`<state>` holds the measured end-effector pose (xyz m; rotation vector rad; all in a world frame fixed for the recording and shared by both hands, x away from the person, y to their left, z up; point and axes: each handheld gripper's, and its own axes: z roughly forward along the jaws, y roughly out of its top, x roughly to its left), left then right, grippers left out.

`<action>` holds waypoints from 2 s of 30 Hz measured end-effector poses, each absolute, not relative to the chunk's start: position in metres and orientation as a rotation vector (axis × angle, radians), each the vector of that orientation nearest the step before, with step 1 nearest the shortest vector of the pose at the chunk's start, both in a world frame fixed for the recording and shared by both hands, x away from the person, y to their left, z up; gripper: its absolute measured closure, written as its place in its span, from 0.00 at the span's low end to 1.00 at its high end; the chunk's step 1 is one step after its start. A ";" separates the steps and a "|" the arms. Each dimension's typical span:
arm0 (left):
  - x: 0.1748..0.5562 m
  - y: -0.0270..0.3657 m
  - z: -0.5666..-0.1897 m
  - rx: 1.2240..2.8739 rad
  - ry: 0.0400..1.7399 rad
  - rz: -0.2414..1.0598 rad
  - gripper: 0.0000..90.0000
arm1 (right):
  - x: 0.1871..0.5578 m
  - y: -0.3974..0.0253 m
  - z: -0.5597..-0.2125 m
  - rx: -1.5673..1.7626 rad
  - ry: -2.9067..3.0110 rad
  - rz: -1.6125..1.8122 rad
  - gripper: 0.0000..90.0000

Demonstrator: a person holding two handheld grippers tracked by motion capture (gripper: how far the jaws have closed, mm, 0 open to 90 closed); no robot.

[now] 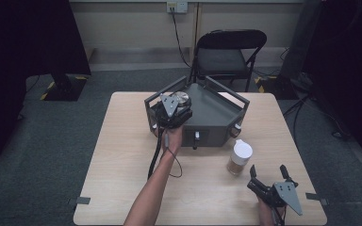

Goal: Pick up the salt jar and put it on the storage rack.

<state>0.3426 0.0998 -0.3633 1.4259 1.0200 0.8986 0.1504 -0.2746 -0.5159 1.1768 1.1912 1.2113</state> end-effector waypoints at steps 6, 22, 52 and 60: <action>0.343 0.100 -0.362 1.433 1.022 0.895 0.39 | 0.150 -0.274 -0.516 1.177 1.191 1.209 0.00; 0.338 0.092 -0.362 1.349 1.023 0.933 0.02 | 0.150 -0.274 -0.516 1.180 1.191 1.210 0.00; 0.273 0.123 -0.358 1.244 0.971 0.947 0.00 | 0.150 -0.274 -0.516 1.181 1.188 1.209 0.00; 0.243 0.127 -0.362 1.198 0.913 0.990 0.00 | 0.150 -0.274 -0.516 1.182 1.188 1.208 0.00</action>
